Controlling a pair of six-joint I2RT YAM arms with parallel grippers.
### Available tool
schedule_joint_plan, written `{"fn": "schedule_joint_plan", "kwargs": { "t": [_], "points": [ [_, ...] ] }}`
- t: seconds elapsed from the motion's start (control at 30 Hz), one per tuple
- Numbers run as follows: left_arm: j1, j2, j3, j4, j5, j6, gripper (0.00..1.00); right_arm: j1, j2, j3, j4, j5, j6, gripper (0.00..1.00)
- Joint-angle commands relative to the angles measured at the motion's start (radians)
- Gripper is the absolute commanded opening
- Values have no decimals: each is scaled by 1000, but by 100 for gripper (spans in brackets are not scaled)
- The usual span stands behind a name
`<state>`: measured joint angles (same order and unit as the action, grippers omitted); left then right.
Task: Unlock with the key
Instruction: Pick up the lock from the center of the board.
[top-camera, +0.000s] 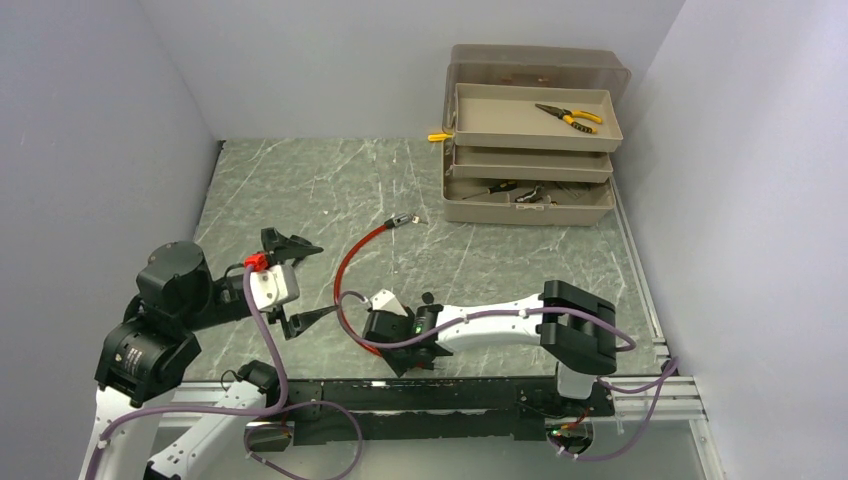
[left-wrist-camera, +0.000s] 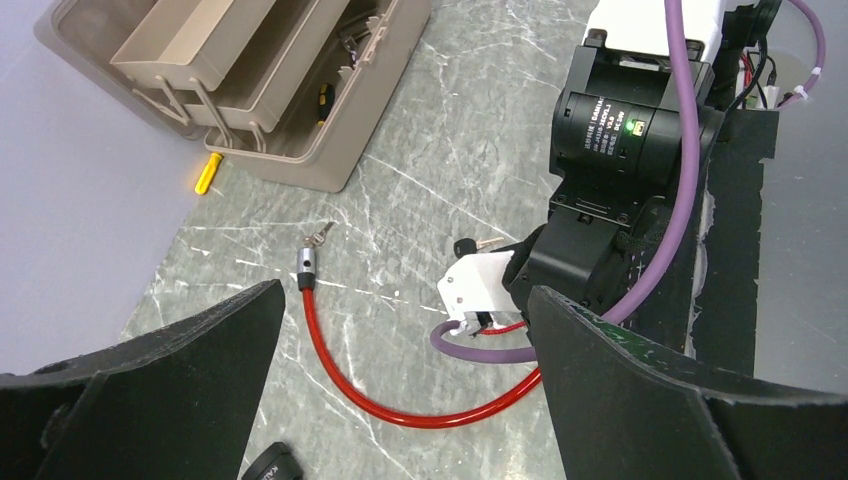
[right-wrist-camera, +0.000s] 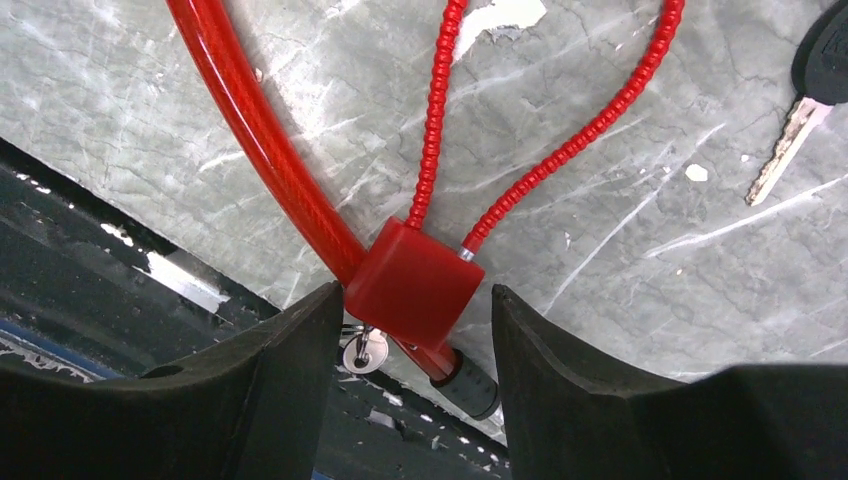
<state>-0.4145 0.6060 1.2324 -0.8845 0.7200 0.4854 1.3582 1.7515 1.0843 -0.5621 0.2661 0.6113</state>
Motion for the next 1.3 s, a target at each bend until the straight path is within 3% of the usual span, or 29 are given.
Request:
{"fn": "schedule_joint_plan", "kwargs": {
  "t": [0.0, 0.3, 0.7, 0.87, 1.07, 1.27],
  "points": [
    [3, 18, 7, 7, 35, -2, 98, -4, -53, -15, 79, 33, -5, 58],
    [3, 16, -4, 3, 59, 0, 98, -66, -107, -64, 166, -51, -24, 63],
    [3, 15, 21, -13, 66, 2, 98, -72, -33, -54, 137, -78, -14, 62],
    [3, 21, 29, -8, 65, 0, 98, -68, -22, -67, 130, -37, 6, 55],
    [3, 29, 46, -25, 72, 6, 98, -72, -68, -77, 133, 32, -2, 36],
    [3, 37, 60, -51, 79, 18, 98, -76, -57, -113, 147, 28, 1, 43]
  ]
}}
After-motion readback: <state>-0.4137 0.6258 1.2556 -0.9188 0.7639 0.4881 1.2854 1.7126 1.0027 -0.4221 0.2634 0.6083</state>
